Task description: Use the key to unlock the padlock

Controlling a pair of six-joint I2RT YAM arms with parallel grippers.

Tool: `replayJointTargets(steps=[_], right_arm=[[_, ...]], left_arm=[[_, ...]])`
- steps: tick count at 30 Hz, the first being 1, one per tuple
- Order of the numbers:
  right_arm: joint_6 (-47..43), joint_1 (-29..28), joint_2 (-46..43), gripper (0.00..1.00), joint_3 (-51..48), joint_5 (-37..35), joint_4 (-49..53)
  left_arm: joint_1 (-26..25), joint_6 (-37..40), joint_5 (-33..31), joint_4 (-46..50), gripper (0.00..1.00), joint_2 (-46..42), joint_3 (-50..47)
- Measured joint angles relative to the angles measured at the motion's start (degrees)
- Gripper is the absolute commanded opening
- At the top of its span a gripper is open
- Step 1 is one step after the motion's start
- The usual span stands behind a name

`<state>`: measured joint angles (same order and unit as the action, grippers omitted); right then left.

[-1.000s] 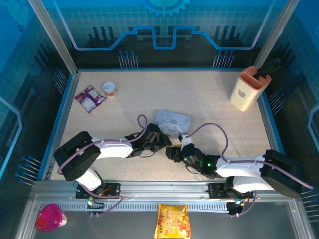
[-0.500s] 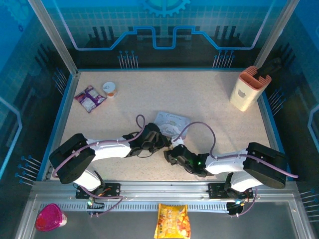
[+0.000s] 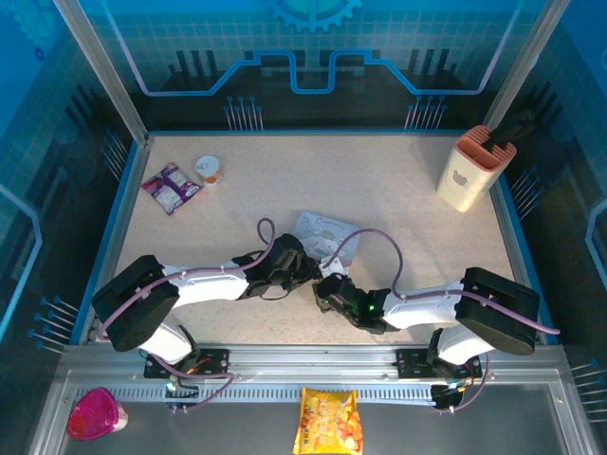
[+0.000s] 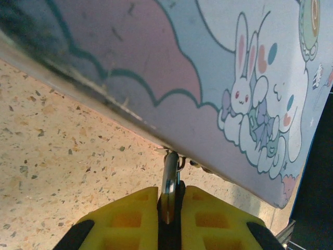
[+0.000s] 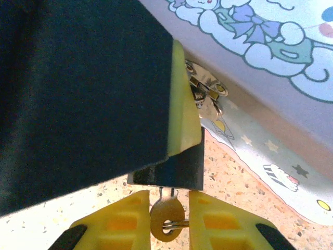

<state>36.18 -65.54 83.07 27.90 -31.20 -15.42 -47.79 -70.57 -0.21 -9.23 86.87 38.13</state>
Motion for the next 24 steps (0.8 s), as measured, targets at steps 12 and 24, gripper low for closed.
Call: replayJointTargets(steps=[12,24], right_arm=[[10.7,0.8,-2.8,0.0,-5.0,3.6,-6.5],[20.3,2.7,-7.1,0.0,-12.9,9.5,-18.1]], left_arm=[[-0.2,0.0,0.5,0.0,0.1,0.0,0.0],[-0.5,0.6,3.1,-1.1,0.14,0.0,0.0]])
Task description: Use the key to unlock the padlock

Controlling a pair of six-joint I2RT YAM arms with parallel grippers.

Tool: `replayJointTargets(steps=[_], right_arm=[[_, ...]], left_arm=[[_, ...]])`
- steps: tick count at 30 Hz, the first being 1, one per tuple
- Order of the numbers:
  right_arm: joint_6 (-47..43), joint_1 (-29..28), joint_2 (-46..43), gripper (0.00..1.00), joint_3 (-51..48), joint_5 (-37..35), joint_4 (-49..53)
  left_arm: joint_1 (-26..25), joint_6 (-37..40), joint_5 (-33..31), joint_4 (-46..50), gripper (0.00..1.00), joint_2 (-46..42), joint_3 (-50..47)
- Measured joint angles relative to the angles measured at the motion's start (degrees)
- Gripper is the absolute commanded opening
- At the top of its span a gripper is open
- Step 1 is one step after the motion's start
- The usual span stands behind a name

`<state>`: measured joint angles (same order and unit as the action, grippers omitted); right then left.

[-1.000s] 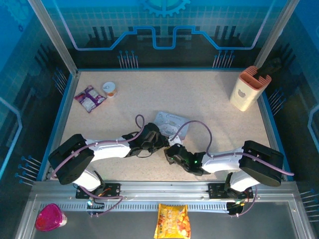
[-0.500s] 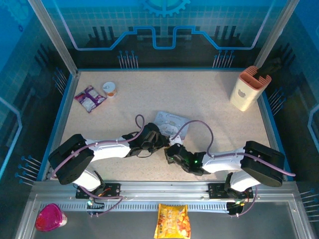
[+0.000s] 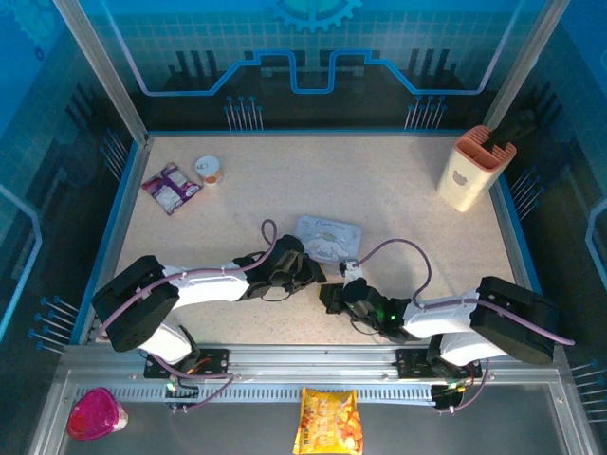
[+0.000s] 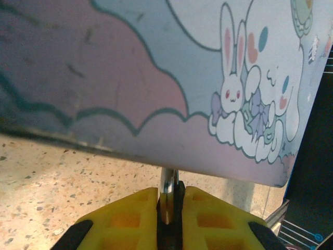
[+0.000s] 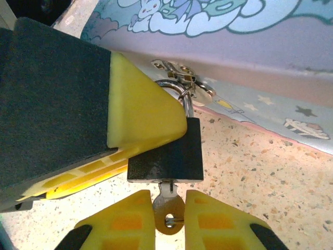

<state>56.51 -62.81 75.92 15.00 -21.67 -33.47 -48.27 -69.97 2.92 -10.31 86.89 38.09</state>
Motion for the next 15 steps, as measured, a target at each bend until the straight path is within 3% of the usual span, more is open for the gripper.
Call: replayJointTargets(steps=[7,15], right_arm=[[1.5,1.0,-0.6,0.0,-0.9,2.3,-1.3],[5.7,4.1,2.3,0.0,-4.8,7.2,-11.5]], left_arm=[[-0.4,1.0,0.3,-0.3,0.17,0.0,0.0],[-0.4,0.9,0.3,-1.7,0.12,0.2,-0.7]])
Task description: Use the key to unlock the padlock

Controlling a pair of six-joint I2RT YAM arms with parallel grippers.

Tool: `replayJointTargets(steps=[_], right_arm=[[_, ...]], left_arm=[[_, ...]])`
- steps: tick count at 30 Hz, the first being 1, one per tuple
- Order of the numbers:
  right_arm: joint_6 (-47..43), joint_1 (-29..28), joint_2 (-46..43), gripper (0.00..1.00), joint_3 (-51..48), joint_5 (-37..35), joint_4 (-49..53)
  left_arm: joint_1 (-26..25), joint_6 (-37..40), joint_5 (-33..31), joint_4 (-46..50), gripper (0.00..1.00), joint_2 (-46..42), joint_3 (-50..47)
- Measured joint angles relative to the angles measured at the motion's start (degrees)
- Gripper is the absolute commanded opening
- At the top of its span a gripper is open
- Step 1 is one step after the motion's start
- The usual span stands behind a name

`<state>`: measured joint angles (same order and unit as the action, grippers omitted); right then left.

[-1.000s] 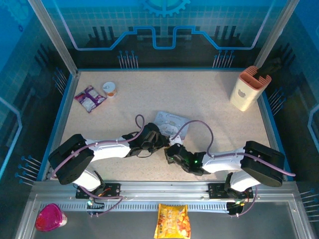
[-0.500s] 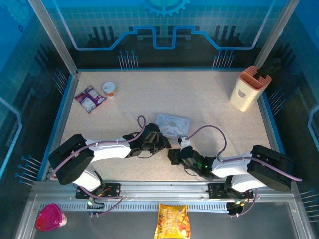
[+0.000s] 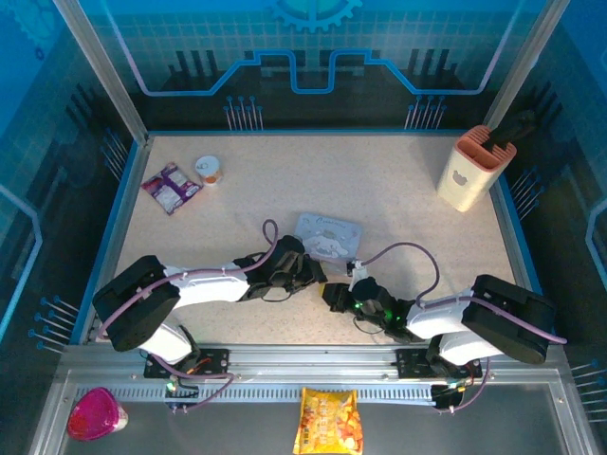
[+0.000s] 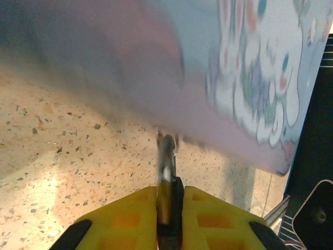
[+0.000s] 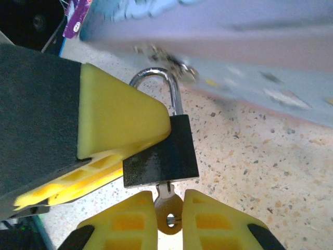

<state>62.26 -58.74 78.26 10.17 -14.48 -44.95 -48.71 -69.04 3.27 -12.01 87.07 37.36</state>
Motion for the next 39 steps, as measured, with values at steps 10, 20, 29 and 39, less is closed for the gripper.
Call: replayJointTargets(steps=[10,20,29,39], right_arm=[[1.9,1.4,-1.5,0.0,-1.1,2.5,-0.4],[-1.2,1.2,-7.8,0.0,1.1,-1.7,14.7],[-2.4,1.0,-4.2,0.03,3.0,-1.3,15.8],[-3.6,1.0,-4.5,0.3,4.6,-1.5,18.3]], left_arm=[[-0.2,0.0,0.7,-6.5,0.28,0.2,-3.0],[1.3,5.0,-0.9,0.3,0.56,-5.6,-2.6],[7.6,15.3,-2.9,9.7,0.62,-7.3,1.6],[12.0,27.4,-2.8,13.2,0.64,-1.2,8.9]])
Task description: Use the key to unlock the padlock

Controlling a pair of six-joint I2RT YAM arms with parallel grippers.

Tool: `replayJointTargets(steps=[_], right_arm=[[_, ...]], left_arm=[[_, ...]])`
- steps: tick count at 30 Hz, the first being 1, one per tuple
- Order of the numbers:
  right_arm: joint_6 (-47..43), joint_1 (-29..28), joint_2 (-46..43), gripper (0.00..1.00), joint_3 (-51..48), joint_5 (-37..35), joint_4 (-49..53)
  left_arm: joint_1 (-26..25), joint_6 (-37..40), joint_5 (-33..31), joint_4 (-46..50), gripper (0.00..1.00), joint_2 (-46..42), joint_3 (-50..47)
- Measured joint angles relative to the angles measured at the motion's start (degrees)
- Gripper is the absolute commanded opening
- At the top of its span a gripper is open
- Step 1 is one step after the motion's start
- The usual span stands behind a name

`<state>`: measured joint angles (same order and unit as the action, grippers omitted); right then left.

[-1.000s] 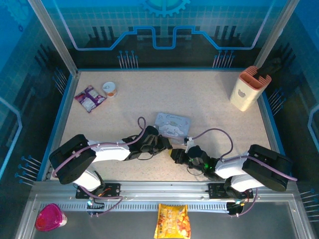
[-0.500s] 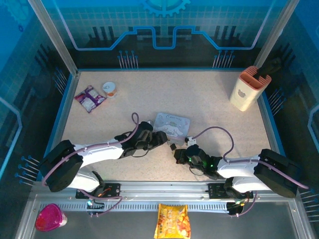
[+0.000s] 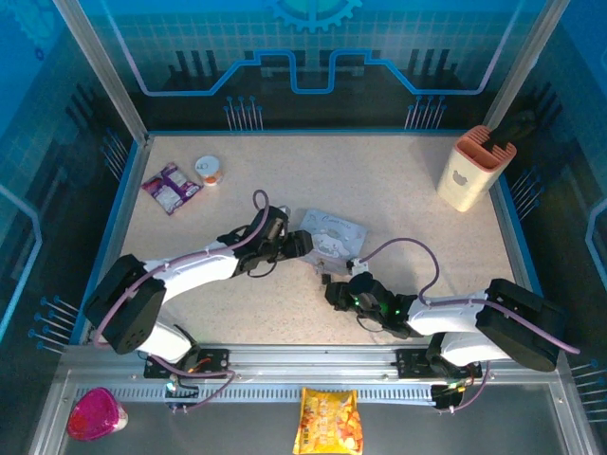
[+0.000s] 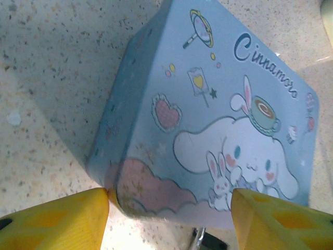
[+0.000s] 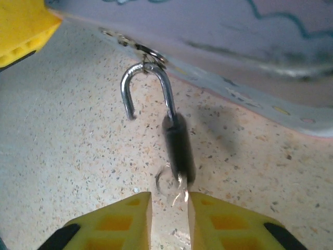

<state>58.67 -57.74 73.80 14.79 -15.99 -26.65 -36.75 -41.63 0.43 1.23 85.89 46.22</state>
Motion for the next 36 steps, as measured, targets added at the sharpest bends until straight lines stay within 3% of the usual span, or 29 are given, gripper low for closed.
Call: replayJointTargets(steps=[13,27,36], right_arm=[[-3.1,1.7,-4.5,0.47,2.8,0.0,7.9],[-6.7,3.5,7.3,0.58,11.3,-0.5,12.1],[-6.6,3.5,11.3,0.52,13.9,-1.9,14.8]], left_arm=[[1.7,6.3,0.0,-0.2,0.66,6.3,3.9],[3.3,8.6,3.5,-0.5,0.65,10.0,7.2],[3.3,7.5,3.5,-2.6,0.65,10.0,6.0]])
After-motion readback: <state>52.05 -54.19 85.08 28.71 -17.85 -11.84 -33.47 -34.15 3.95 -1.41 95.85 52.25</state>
